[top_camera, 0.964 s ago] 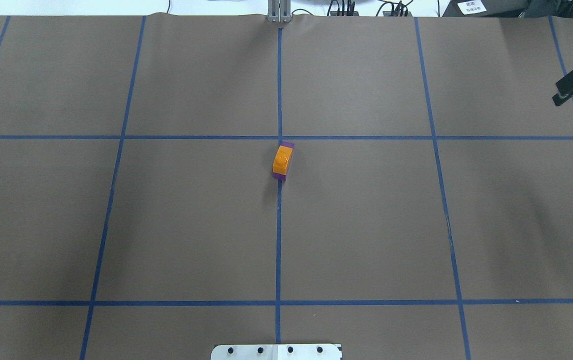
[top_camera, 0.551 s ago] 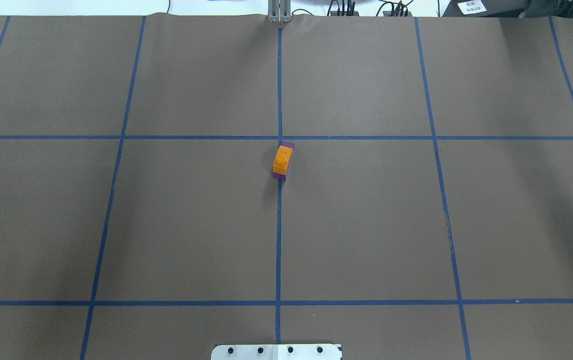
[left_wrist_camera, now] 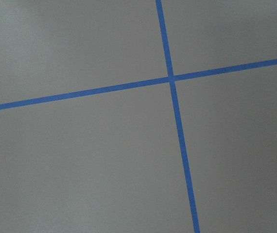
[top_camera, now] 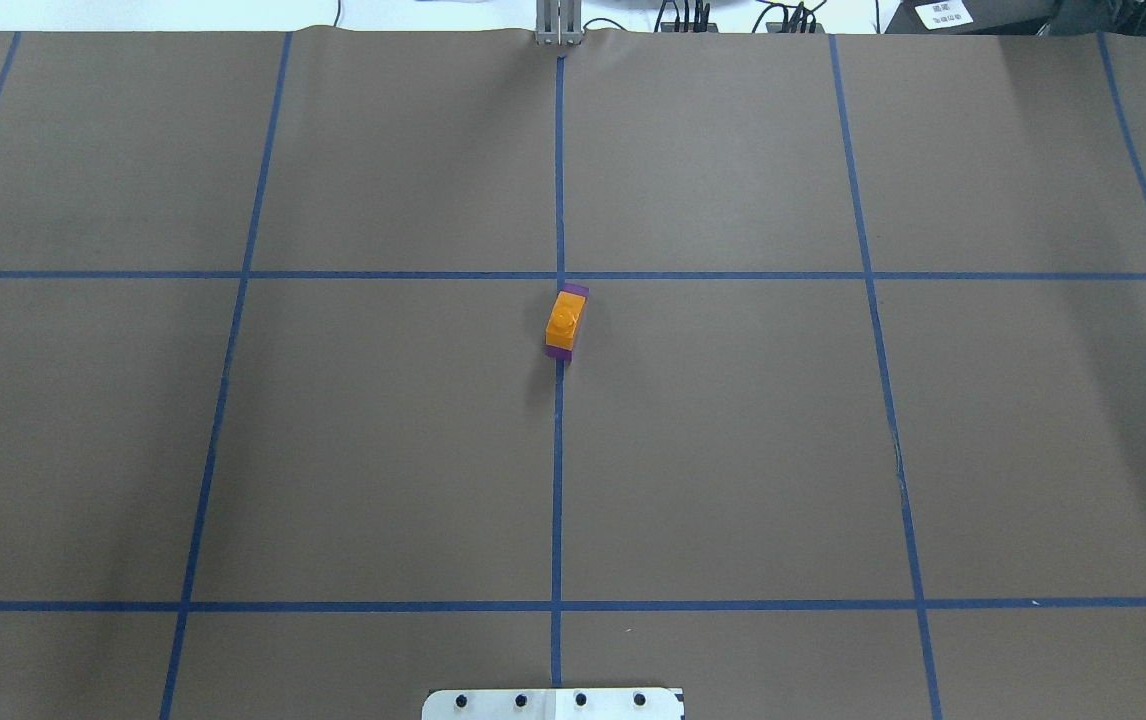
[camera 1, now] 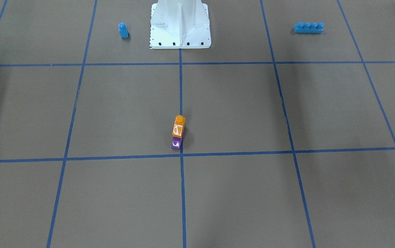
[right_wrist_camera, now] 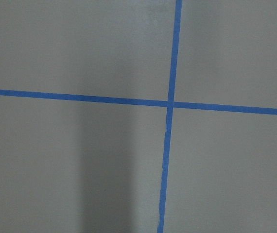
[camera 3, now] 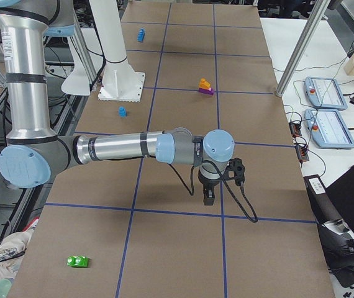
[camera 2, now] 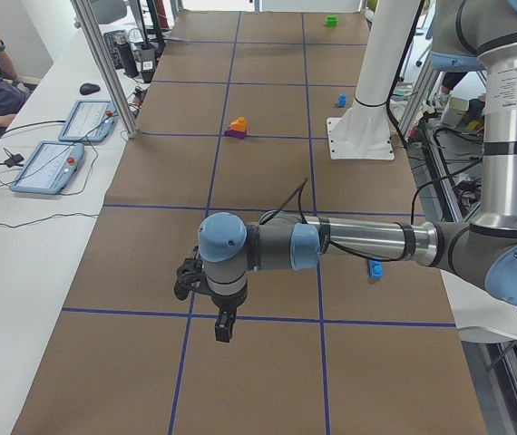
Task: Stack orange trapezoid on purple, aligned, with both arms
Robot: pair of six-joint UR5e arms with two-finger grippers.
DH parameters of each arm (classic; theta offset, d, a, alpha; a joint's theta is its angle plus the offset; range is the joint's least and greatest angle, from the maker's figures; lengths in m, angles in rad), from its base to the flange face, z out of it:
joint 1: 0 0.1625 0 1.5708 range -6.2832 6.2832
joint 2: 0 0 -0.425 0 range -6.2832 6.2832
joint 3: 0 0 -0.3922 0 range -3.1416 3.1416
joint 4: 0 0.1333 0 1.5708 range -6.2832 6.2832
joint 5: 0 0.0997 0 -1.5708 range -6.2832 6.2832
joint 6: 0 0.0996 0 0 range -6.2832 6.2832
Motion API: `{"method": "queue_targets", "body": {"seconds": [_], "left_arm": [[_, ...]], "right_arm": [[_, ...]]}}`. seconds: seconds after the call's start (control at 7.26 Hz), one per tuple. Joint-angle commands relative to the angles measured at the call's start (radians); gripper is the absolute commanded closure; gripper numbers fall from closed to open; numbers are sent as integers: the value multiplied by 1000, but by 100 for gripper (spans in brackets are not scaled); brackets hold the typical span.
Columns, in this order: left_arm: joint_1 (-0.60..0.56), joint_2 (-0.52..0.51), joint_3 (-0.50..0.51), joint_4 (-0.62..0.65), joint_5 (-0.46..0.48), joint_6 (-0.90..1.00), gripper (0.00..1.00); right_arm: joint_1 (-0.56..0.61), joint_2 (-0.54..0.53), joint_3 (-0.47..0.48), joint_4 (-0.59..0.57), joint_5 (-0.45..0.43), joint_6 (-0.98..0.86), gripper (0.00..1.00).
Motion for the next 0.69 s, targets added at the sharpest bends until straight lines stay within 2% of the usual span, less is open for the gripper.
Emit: {"method": "queue_targets", "body": {"seconds": [0.0, 0.55], "left_arm": [[15, -2, 0, -1, 2, -12, 0], [97, -10, 6, -2, 4, -15, 0]], "right_arm": [[2, -16, -3, 0, 3, 6, 0], [2, -32, -20, 0, -9, 9, 0]]}}
